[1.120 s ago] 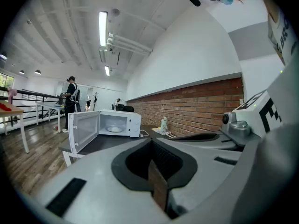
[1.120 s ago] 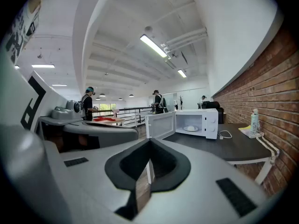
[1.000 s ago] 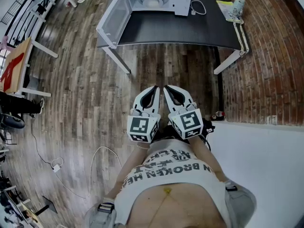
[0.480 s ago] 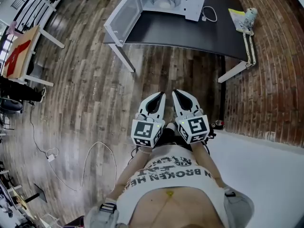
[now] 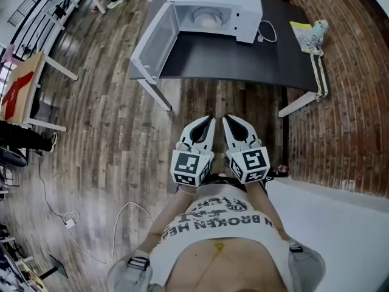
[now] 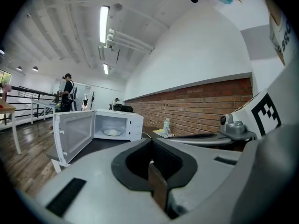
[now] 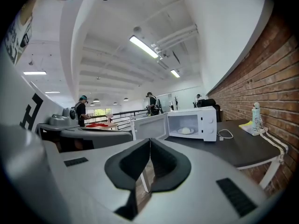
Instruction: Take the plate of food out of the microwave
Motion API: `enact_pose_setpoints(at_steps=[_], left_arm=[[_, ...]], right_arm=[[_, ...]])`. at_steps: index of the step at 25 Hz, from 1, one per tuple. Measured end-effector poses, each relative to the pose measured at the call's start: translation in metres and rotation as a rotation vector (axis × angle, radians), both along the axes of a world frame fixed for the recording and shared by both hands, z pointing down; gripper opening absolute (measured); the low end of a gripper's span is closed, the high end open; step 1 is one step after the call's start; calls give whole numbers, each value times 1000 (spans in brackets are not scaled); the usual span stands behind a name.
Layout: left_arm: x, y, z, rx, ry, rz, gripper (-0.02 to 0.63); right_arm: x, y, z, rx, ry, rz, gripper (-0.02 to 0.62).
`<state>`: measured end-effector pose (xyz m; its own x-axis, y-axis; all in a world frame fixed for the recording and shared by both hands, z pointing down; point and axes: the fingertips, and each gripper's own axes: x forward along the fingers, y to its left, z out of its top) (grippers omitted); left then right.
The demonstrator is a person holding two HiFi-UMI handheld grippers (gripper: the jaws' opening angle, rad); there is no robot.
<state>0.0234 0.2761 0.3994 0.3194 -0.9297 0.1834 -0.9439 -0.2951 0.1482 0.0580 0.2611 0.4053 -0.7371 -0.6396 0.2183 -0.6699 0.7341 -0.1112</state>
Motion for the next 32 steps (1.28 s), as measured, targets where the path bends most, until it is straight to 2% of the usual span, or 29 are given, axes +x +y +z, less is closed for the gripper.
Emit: enact_pose_setpoints(at_steps=[7,16,25,32], left_arm=[[-37,-60,-2,-3,-10,61,6],[-86,-92,5,-21,4,105,8],[-109,-112,10,-35,25,128,6],[-124,-138,14,-45,38,104,6]], right_arm=[[-45,-55,-2,-1,-16,34,9],[-100,-87,6,-17,-15,54,9],[-119,-103,12,-29,4,95,9],[-136,-130,12,-35,4,67,9]])
